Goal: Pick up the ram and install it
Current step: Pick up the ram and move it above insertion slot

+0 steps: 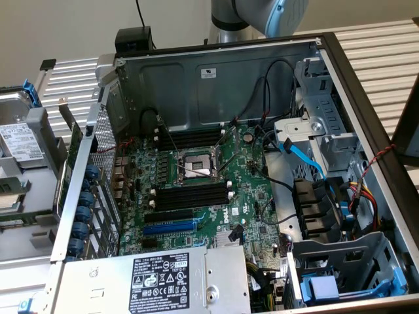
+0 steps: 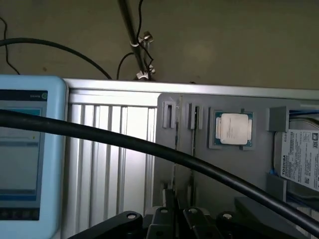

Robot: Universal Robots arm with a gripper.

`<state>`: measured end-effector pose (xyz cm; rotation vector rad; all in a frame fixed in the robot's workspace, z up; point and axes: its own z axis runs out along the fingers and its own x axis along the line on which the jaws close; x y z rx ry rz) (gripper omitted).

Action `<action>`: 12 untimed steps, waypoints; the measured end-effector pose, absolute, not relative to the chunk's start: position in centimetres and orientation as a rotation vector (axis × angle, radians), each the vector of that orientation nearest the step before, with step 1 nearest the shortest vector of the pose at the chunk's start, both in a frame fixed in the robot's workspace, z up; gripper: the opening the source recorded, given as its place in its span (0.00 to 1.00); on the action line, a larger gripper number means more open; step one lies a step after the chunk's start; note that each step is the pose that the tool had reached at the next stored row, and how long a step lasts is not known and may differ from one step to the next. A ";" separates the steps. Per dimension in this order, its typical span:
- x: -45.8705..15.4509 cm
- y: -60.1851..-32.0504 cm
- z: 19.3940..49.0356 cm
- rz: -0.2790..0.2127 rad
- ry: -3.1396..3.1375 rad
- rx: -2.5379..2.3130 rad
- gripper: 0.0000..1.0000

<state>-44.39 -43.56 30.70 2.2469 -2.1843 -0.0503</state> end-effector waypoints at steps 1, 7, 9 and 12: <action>-44.0 -43.6 31.2 -0.050 -2.184 2.247 0.13; -41.8 -43.6 33.9 -0.050 -2.184 2.247 0.13; -41.1 -43.6 34.8 -0.050 -2.184 2.247 0.13; -40.1 -43.6 36.2 -0.050 -2.184 2.247 0.13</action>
